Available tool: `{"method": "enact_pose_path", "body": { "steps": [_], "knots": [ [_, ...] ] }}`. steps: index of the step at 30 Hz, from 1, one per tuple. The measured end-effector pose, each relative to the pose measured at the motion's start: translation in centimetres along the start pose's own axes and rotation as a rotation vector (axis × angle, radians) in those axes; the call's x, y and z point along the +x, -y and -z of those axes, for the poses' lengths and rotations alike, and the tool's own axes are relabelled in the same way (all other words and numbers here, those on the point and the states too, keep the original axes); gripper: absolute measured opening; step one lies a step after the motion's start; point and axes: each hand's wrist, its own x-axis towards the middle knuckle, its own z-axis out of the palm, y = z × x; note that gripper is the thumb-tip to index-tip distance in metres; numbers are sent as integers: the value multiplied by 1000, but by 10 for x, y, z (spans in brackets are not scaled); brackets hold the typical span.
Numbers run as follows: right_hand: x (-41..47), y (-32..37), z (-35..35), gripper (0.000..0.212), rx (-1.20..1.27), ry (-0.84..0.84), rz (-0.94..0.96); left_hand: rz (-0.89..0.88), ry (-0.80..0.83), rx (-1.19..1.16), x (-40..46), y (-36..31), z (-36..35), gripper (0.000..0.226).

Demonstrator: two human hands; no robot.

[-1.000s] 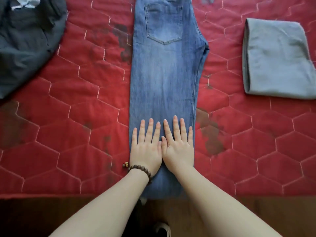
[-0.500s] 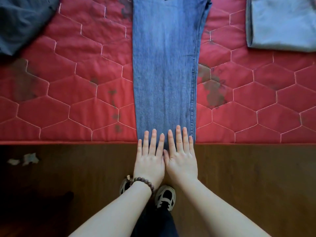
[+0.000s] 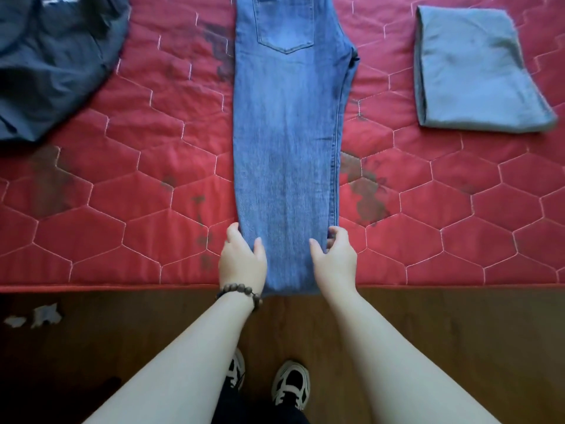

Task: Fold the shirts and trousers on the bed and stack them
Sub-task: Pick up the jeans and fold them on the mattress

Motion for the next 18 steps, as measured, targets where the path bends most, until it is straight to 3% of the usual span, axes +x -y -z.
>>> {"method": "enact_pose_path", "body": {
  "steps": [3,6,10,15,18],
  "knots": [
    [7,0,0,18,-46,34,-12,-66,-51,-56,5,-1,2,18],
    [5,-1,8,32,-10,-38,69,-98,-89,-212,4,-4,4,17],
    [-1,-6,17,30,66,-242,170,-135,-139,-335,0,-9,-1,15],
    [8,-27,14,18,-92,-7,-86,142,53,-158,-3,5,-18,13],
    [13,-28,18,22,-126,-12,-75,105,74,-112,-1,4,-16,19]
  ]
}}
